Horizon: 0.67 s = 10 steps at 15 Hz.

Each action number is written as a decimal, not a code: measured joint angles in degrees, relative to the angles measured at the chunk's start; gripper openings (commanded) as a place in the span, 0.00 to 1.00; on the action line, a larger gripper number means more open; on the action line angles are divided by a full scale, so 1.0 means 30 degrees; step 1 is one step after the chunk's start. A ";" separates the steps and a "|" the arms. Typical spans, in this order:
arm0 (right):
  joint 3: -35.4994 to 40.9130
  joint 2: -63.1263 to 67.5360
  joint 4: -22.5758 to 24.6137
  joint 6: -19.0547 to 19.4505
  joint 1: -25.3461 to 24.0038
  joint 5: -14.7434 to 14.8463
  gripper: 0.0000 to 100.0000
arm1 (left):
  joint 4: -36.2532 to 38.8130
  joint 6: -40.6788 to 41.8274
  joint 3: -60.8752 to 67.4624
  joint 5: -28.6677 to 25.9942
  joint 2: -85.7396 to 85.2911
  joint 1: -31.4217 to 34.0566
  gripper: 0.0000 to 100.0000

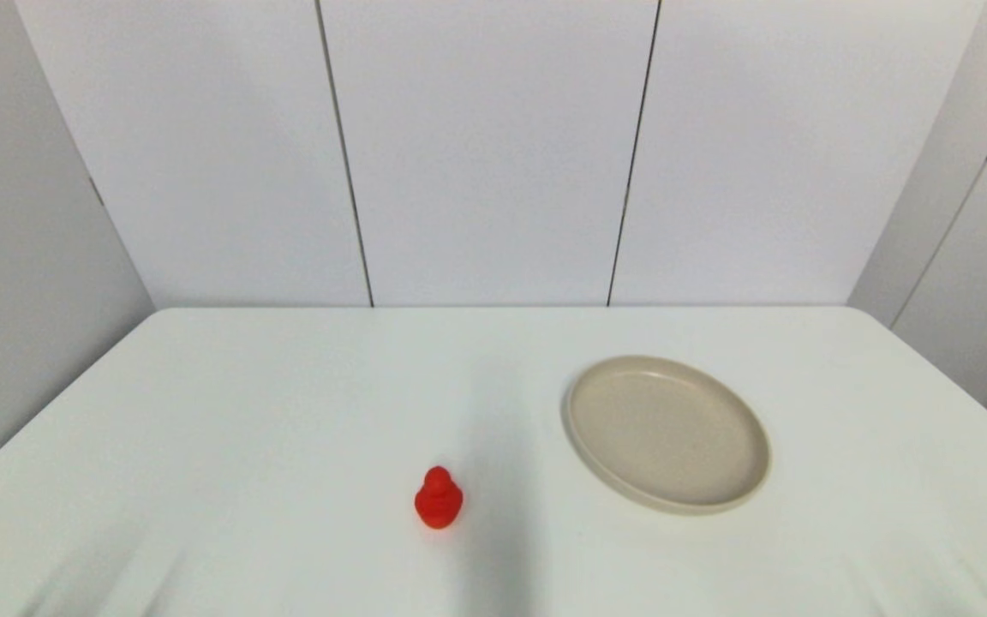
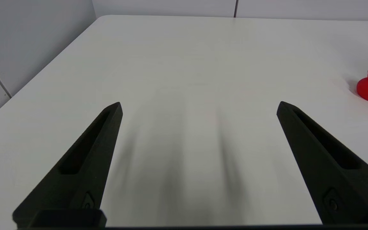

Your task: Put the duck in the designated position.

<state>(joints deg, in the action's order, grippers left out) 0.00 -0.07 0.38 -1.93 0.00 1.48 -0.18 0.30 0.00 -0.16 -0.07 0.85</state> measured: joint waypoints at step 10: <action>-0.0024 0.0114 -0.0215 0.0138 0.0000 -0.0008 1.00 | 0.0000 0.0016 0.0000 -0.0008 0.0000 0.0000 1.00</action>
<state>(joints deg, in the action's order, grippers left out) -0.07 0.27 -0.27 -1.51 0.00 1.45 -0.18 0.35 0.00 -0.18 -0.07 0.85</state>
